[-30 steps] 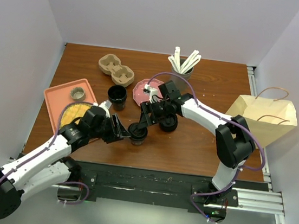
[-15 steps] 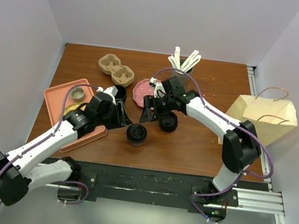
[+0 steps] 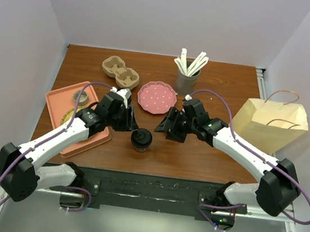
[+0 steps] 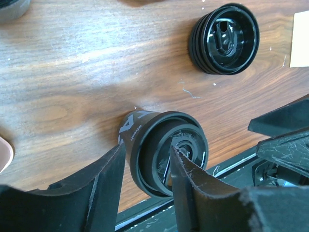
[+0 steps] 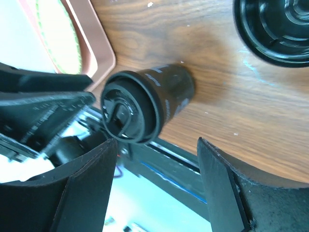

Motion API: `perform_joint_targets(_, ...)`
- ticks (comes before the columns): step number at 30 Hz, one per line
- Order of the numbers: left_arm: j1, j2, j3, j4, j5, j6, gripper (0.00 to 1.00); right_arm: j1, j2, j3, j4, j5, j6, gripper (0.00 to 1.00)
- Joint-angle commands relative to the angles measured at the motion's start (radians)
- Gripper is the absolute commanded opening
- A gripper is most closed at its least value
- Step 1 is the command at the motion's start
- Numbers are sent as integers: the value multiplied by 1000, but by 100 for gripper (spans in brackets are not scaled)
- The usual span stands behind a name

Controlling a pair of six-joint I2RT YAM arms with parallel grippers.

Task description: Pack the takeout coffee

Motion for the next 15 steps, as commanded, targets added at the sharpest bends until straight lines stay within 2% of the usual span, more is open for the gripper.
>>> perform_joint_targets(1,3,-6,-18,40,21,39,46,52,-1,-12,159,70,171,71)
perform_joint_targets(9,3,-25,-61,26,20,12,41,155,39,14,131,169,245,70)
perform_joint_targets(15,4,-48,-113,36,44,-24,39,177,30,2,80,228,286,68)
